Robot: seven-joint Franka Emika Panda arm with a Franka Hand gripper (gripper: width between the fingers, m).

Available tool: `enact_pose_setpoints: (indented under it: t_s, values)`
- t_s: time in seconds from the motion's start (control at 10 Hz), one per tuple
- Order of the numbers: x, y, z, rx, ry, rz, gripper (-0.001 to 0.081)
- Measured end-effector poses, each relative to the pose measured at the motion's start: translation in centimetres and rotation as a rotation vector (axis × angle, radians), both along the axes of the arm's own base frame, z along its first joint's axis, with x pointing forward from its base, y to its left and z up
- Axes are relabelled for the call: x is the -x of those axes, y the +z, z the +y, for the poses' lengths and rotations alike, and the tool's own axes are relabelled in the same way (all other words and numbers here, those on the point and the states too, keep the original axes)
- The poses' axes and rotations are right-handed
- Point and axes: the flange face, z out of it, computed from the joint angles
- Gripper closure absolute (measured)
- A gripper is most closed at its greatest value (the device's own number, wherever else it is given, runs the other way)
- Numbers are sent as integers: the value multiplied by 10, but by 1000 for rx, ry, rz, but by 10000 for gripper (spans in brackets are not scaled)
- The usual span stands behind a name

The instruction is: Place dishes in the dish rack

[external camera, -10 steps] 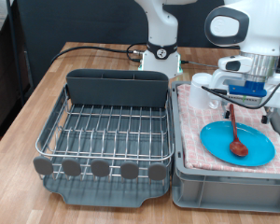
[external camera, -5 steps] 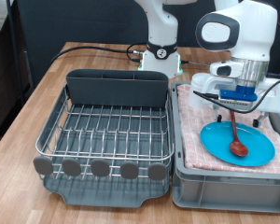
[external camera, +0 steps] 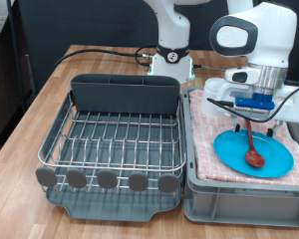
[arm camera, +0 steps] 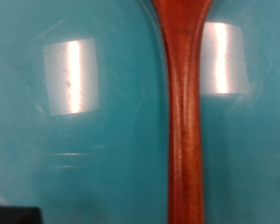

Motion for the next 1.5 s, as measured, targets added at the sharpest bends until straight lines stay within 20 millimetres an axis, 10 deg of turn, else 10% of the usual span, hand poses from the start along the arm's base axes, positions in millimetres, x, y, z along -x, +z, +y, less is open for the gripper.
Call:
enact_pose_setpoints:
  t_s: [0.4, 0.6, 1.3, 1.5]
  values:
    - [2, -5, 1, -7, -6, -11, 634]
    - [2, -6, 0, -18, -7, -27, 764]
    - [3, -5, 1, -19, -9, -34, 804]
    - [2, -4, 3, -15, -6, -34, 614]
